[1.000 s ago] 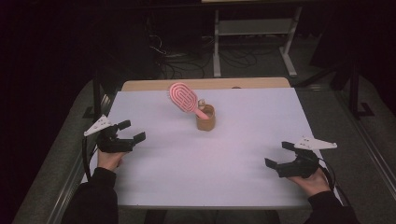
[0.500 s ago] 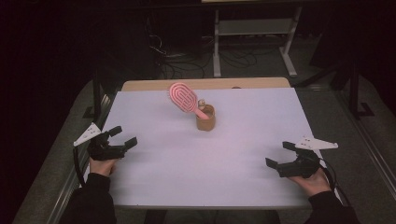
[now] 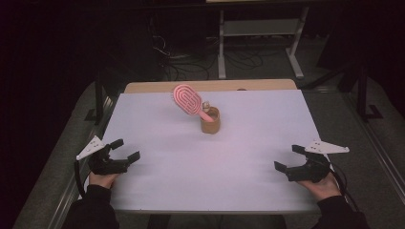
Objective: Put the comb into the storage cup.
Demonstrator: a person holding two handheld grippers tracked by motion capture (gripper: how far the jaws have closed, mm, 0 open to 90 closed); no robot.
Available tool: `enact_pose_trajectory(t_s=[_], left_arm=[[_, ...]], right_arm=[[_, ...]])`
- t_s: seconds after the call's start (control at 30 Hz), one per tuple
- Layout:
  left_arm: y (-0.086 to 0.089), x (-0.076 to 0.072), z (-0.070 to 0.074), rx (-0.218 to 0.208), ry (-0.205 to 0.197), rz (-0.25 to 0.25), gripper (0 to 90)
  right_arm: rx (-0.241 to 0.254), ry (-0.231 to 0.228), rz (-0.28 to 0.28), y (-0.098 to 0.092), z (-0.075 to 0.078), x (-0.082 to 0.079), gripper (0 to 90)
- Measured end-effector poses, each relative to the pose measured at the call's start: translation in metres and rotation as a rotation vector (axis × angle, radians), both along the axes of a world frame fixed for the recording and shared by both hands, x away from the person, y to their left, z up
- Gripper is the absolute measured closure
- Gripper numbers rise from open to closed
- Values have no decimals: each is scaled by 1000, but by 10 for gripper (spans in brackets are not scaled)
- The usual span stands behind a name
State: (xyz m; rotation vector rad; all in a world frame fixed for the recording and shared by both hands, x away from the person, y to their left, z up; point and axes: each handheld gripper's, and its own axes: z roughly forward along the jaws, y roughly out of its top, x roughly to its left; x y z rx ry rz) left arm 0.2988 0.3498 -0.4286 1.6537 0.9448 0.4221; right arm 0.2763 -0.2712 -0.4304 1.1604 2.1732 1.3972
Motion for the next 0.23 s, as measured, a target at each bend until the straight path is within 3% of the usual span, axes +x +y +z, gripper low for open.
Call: enact_pose_trajectory(t_s=[0.23], left_arm=[[1, -6, 0, 14, -1, -3, 0]], right_arm=[[7, -5, -8, -2, 1, 0, 0]])
